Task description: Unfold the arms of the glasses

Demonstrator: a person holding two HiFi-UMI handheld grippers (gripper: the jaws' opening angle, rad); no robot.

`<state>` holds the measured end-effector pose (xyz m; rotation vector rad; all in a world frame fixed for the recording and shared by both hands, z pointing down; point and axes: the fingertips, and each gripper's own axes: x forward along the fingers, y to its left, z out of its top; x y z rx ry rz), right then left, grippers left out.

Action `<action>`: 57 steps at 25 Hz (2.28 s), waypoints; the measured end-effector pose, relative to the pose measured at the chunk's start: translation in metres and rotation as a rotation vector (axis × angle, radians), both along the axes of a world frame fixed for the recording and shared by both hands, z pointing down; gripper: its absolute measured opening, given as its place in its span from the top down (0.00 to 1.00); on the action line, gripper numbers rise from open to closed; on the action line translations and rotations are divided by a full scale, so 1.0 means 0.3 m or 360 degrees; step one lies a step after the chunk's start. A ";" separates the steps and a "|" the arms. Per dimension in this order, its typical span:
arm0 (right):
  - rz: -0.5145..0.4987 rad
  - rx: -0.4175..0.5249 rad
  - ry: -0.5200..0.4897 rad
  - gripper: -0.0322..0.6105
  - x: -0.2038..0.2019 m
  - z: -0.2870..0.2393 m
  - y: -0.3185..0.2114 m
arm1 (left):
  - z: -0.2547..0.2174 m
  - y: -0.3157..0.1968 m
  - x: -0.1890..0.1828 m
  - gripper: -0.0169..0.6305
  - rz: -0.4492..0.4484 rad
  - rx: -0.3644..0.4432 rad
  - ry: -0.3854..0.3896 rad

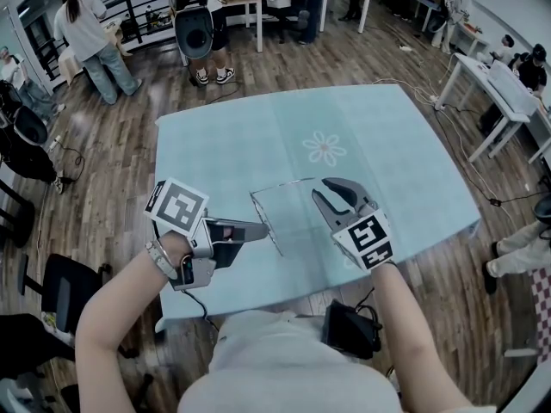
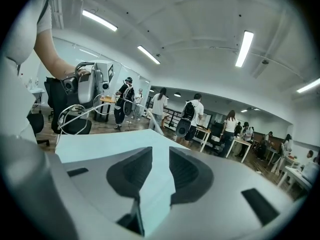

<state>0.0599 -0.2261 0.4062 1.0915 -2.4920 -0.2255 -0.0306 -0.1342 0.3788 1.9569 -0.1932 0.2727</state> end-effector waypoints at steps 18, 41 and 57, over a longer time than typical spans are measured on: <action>-0.0306 0.0126 -0.0260 0.79 -0.109 0.042 0.094 | -0.027 0.044 0.051 0.96 0.0056 -0.0106 0.0096; -0.0752 0.0367 -0.0207 0.82 -0.344 -0.070 0.168 | -0.046 0.090 0.066 0.96 0.0166 -0.0222 0.0162; -0.0789 0.0432 -0.0190 0.90 -0.377 -0.089 0.185 | -0.051 0.095 0.062 0.96 0.0174 -0.0232 0.0183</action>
